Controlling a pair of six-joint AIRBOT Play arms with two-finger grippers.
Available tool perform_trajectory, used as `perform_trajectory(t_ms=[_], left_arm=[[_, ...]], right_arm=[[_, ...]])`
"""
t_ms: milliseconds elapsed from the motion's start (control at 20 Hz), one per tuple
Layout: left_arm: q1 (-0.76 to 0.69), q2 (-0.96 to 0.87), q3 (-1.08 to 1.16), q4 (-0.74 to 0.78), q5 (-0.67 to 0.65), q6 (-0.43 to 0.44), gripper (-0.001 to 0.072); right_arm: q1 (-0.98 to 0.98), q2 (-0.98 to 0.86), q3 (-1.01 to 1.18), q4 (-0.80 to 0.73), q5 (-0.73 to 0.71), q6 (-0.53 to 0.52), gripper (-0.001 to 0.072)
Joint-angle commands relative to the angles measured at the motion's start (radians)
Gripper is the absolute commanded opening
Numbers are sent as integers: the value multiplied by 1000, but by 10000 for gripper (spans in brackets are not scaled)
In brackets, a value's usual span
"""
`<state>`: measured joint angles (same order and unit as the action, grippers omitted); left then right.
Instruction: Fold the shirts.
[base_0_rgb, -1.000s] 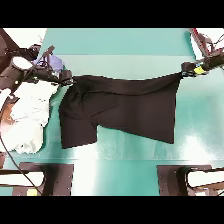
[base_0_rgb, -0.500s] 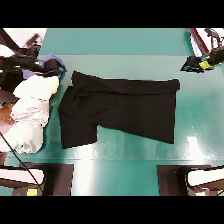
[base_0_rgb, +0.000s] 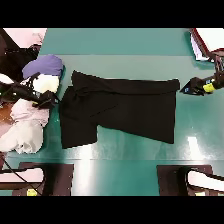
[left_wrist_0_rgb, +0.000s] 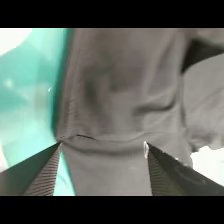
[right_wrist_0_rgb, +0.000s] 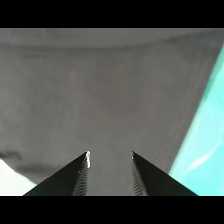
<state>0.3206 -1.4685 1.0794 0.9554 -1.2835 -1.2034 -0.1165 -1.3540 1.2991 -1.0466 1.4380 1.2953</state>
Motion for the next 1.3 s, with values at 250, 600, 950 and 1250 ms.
perform_trajectory(t_ms=[250, 600, 950, 1250], left_arm=[[-64, 4, -91, 29, 126, 25, 603], [-134, 6, -84, -1, 122, -1, 29], [-134, 159, -59, -1, 135, 8, 29], [-134, 165, -60, -19, 127, 7, 29]], right_arm=[[9, 78, -143, 10, -14, -6, 302], [-15, 82, -151, 5, 47, -6, 302], [-210, 258, -573, -4, 21, -6, 509], [-183, 311, -828, -3, -101, -6, 500]])
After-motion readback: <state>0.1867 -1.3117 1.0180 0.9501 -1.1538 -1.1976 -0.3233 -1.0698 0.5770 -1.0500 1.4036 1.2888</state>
